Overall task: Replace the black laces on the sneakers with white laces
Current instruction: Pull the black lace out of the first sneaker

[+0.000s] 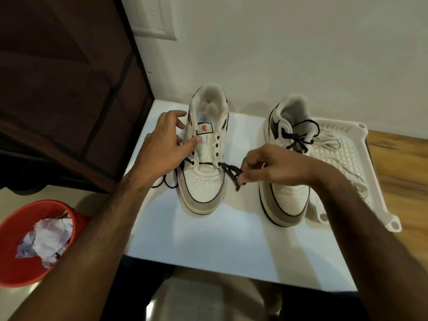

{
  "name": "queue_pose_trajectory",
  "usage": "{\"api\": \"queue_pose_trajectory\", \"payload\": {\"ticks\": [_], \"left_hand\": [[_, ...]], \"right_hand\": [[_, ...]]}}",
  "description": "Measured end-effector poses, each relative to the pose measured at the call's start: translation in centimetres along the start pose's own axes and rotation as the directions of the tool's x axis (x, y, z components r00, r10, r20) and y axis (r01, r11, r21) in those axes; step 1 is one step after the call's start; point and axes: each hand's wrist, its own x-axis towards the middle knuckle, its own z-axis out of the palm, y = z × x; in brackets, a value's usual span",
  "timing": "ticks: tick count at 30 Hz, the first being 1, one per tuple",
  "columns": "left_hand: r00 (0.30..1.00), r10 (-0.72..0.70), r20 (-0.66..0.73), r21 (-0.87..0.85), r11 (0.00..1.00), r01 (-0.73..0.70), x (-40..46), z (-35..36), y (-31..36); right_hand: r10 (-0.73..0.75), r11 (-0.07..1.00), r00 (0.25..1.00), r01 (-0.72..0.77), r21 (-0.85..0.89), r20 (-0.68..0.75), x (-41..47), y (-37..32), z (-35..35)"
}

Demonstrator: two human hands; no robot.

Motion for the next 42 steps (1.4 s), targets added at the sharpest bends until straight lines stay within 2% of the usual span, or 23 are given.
{"api": "queue_pose_trajectory", "payload": {"ticks": [2,4,6,7,10,12,16,19,25,30,33,39,42], "left_hand": [[0.995,0.088,-0.038,0.051,0.995,-0.086,-0.1,-0.1,0.3],[0.974,0.225,-0.008,0.089,0.971,-0.223,-0.2,-0.5,0.7],[0.937,0.339,0.081,0.128,0.929,-0.347,-0.5,-0.8,1.1],[0.916,0.378,0.132,0.157,0.905,-0.396,-0.6,-0.8,1.2],[0.873,0.432,0.228,0.24,0.844,-0.48,-0.9,-0.3,1.4],[0.873,0.431,0.229,0.256,0.839,-0.481,-0.9,-0.2,1.3],[0.877,0.429,0.218,0.263,0.839,-0.476,-0.6,-0.3,1.3],[0.884,0.415,0.217,0.233,0.857,-0.459,-0.6,-0.1,1.2],[0.885,0.411,0.218,0.25,0.853,-0.458,-0.9,-0.1,1.4],[0.902,0.403,0.158,0.311,0.846,-0.433,-0.8,-1.0,1.4],[0.903,0.405,0.142,0.317,0.846,-0.429,-0.9,-1.1,1.3],[0.855,0.474,0.208,0.246,0.821,-0.515,-1.0,0.3,1.6],[0.871,0.457,0.179,0.253,0.834,-0.49,-0.8,0.1,1.6]], "right_hand": [[0.031,0.998,0.999,-0.032,-0.058,-0.018,-0.1,-0.3,0.3],[0.039,0.979,0.984,-0.072,-0.188,-0.176,0.3,-0.1,0.5],[-0.005,0.943,0.938,-0.111,-0.314,-0.347,0.8,0.1,0.7],[-0.035,0.954,0.908,-0.094,-0.284,-0.417,1.0,0.0,1.0],[-0.04,0.999,0.829,0.031,-0.026,-0.558,1.9,-1.0,2.4],[0.04,0.996,0.826,0.011,0.086,-0.562,2.8,-1.8,3.5],[0.156,0.986,0.812,-0.094,0.139,-0.562,4.4,-2.2,5.0],[0.2,0.975,0.805,-0.107,0.195,-0.559,4.8,-2.3,4.9],[0.236,0.96,0.791,-0.098,0.264,-0.565,4.4,-2.9,4.6],[0.257,0.929,0.81,-0.055,0.367,-0.528,3.7,-2.9,4.2],[0.252,0.925,0.819,-0.049,0.376,-0.515,3.7,-2.7,4.1],[0.245,0.934,0.82,-0.056,0.354,-0.517,3.7,-2.6,4.1],[0.249,0.937,0.82,-0.069,0.343,-0.515,3.7,-2.5,4.1]]}}
